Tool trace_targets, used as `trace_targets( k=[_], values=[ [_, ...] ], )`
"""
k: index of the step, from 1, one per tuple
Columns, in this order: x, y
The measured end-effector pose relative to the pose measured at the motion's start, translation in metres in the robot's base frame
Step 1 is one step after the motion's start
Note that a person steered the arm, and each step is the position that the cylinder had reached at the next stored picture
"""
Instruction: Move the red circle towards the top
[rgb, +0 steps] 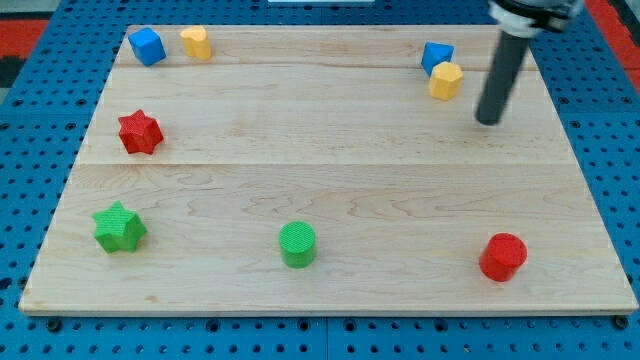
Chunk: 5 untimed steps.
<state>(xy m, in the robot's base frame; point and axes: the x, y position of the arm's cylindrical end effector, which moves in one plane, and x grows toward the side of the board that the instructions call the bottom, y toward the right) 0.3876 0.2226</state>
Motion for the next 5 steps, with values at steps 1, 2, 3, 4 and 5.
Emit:
trace_targets(
  k=[1, 2, 3, 4, 5],
  values=[
    [0.082, 0.035],
    [0.145, 0.035],
    [0.206, 0.024],
    [0.21, -0.054],
    [0.176, -0.11]
  ],
)
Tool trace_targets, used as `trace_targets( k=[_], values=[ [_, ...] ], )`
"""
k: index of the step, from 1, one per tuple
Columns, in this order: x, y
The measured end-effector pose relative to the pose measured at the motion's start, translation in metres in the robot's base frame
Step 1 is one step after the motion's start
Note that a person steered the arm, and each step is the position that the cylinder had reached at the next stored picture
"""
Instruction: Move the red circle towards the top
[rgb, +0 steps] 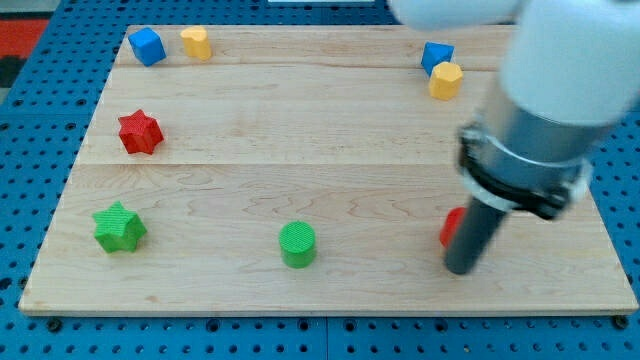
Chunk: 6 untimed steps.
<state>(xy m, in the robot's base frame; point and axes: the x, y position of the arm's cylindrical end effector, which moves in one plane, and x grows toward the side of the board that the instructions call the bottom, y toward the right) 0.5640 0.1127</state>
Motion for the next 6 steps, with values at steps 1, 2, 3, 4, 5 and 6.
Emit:
trace_targets(
  k=[1, 2, 3, 4, 5, 6],
  values=[
    [-0.024, -0.015],
    [-0.018, -0.011],
    [0.014, -0.003],
    [-0.003, 0.042],
    [-0.029, 0.029],
    [-0.058, 0.004]
  ],
)
